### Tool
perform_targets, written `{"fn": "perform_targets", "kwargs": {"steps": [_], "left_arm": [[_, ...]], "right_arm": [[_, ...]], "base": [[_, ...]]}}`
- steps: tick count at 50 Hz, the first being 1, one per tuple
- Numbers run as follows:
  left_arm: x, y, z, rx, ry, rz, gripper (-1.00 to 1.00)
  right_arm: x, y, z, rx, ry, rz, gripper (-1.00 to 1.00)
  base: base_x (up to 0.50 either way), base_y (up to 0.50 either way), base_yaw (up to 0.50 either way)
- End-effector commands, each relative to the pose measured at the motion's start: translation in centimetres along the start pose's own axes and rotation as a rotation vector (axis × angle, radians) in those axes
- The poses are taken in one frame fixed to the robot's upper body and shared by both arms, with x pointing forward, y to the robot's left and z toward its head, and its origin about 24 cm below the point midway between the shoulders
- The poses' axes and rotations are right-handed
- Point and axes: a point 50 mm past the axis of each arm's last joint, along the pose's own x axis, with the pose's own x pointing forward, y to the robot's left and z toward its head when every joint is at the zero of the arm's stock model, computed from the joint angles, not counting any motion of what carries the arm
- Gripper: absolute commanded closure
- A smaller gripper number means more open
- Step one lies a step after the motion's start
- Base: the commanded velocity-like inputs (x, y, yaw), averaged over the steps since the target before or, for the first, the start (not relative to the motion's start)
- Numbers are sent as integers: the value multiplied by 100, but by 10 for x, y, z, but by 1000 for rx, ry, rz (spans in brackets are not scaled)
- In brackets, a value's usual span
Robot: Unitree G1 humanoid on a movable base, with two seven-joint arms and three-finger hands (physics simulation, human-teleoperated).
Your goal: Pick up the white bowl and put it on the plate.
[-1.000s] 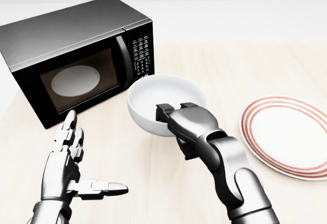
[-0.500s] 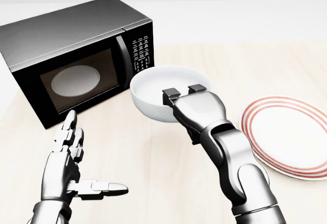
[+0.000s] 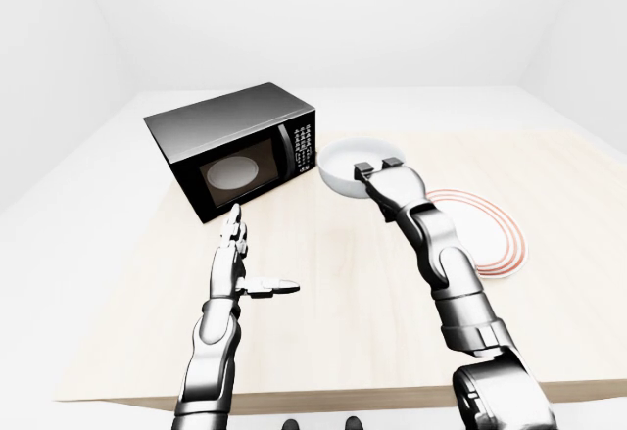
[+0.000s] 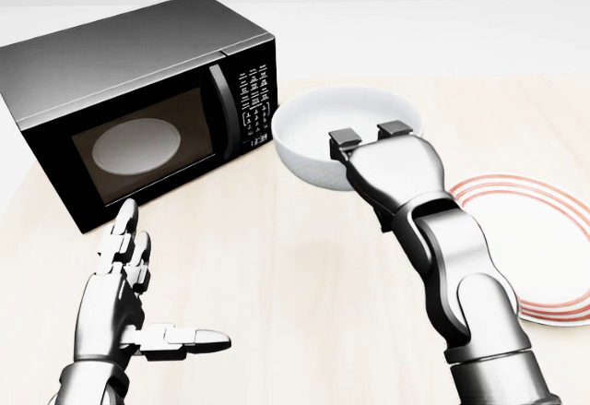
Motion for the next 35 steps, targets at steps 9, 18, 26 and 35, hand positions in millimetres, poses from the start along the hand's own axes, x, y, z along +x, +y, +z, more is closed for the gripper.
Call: {"fn": "perform_targets", "kwargs": {"steps": [9, 18, 26, 35], "left_arm": [[0, 0, 0, 0, 1, 0, -100], [0, 0, 0, 0, 1, 1, -100], [0, 0, 0, -1, 1, 1, -100], [0, 0, -1, 2, 1, 0, -100]], "right_arm": [[2, -10, -39, 76, 67, -65, 100], [3, -2, -56, 85, 112, -59, 100], [1, 0, -67, 85, 140, -62, 100], [0, 6, -82, 86, 183, -59, 100]], "base": [[0, 0, 0], [0, 0, 0], [0, 0, 0], [0, 0, 0]]}}
